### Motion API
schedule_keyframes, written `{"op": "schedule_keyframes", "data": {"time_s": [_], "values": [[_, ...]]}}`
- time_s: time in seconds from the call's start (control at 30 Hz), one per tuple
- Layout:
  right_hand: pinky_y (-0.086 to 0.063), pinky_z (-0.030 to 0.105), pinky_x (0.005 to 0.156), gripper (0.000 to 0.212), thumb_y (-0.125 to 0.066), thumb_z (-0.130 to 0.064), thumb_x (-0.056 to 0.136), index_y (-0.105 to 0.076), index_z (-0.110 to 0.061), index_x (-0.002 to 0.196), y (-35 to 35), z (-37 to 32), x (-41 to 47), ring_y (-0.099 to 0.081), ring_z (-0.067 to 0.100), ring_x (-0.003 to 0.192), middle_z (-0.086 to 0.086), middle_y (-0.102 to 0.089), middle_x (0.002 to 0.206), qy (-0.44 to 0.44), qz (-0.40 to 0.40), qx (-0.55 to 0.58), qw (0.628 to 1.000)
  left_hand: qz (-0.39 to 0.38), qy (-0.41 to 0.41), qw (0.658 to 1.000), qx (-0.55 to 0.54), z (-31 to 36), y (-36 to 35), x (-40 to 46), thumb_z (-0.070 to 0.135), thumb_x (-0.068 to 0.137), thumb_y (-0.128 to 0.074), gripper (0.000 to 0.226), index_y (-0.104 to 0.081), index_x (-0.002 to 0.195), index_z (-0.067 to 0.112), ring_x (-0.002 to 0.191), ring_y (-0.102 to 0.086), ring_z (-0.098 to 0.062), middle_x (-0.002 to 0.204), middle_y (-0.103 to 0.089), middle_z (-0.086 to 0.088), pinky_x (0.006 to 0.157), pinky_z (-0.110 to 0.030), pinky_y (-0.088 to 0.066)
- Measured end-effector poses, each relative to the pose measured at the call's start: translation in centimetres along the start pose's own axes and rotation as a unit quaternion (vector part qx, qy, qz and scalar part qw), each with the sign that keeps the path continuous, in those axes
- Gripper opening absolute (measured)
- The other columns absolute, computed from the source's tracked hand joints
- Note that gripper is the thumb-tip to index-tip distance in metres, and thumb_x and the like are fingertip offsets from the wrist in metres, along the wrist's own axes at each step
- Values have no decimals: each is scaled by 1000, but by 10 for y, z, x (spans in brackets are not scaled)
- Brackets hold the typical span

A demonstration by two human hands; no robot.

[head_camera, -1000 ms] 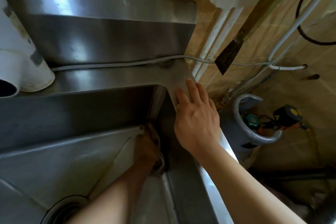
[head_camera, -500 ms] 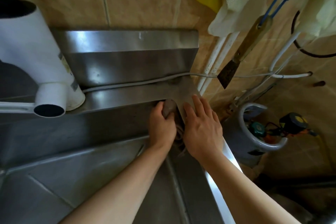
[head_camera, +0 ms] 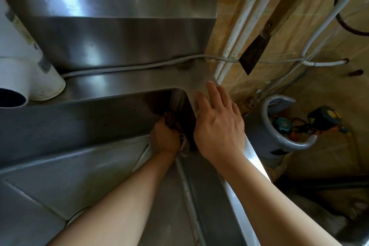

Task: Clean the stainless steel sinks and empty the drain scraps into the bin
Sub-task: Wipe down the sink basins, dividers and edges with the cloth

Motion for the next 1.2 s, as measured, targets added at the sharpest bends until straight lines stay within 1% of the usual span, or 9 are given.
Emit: {"op": "schedule_keyframes", "data": {"time_s": [0.13, 0.33, 0.53, 0.67, 0.83, 0.9, 0.97, 1.1, 1.2], "values": [[-42, 46, 98, 53, -28, -24, 83, -56, -13, 126, 0, -1, 1, -37, 35, 135, 14, -44, 145, 9, 15, -8, 1000, -38, 30, 998, 44, -26, -13, 11, -6, 81, -55, 34, -63, 113, -2, 105, -60, -40, 111, -64, -26, 86, -40, -47], [-43, 44, 96, 45, -37, -22, 84, -57, -13, 123, -2, 0, 2, -38, 35, 134, 14, -45, 143, 14, 27, -20, 999, -78, 41, 990, 111, -46, -25, 19, 0, 84, -57, 33, -61, 117, -3, 110, -59, -38, 119, -62, -25, 93, -44, -48], [-40, 47, 99, 43, -44, -18, 84, -56, -12, 125, -4, 4, 1, -34, 35, 136, 14, -42, 146, 3, 7, -2, 1000, -143, 53, 973, 171, -43, -6, -1, 18, 95, -50, 33, -59, 123, 3, 120, -53, -36, 128, -57, -22, 96, -38, -43], [-33, 46, 105, 46, -45, -19, 89, -49, -15, 134, -4, 3, 1, -25, 33, 141, 12, -32, 152, 10, -41, -3, 999, -130, 64, 986, 87, -41, 29, -25, 15, 93, -52, 32, -60, 124, 15, 115, -55, -34, 125, -60, -17, 90, -32, -43], [-11, 47, 116, 45, -47, -15, 92, -46, -14, 137, 9, -7, -1, -14, 33, 144, 14, -23, 155, 29, -77, -15, 996, -108, 92, 989, -49, -25, 83, -45, -8, 80, -55, 36, -59, 101, 20, 100, -61, -28, 104, -66, -12, 87, -37, -49], [-24, 51, 114, 45, -56, -8, 85, -55, -9, 130, 21, -27, -11, -29, 37, 139, 18, -34, 149, 61, -54, 38, 996, -99, 106, 983, -109, -18, 106, -55, -13, 77, -56, 40, -54, 100, 20, 93, -60, -26, 97, -63, -9, 82, -37, -49], [-38, 44, 107, 48, -57, -12, 83, -54, -10, 132, 25, -53, -29, -38, 33, 134, 13, -37, 148, 66, -92, 157, 981, -86, 130, 976, -153, -14, 127, -63, -15, 76, -57, 42, -51, 106, 13, 89, -58, -26, 94, -61, -9, 74, -34, -48], [-28, 15, 103, 74, -64, -13, 81, -31, -20, 147, 13, -101, -68, -38, 21, 134, 2, -32, 148, 39, -267, 337, 902, -95, 159, 967, -177, -7, 157, -79, -5, 79, -54, 39, -48, 115, 9, 94, -59, -30, 107, -61, -19, 68, -35, -47], [-25, 7, 95, 84, -71, -10, 77, -28, -24, 147, 3, -115, -79, -40, 15, 130, 0, -37, 143, 21, -291, 374, 880, -124, 160, 963, -180, 0, 172, -93, -3, 83, -53, 42, -41, 120, 13, 102, -56, -31, 112, -55, -17, 71, -37, -49]]}}
Point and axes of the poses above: each hand's wrist, its own x-axis towards the middle knuckle, its own y-axis out of the back of the hand, z = x × y, the point moved 6 cm from there along x, towards the middle knuckle
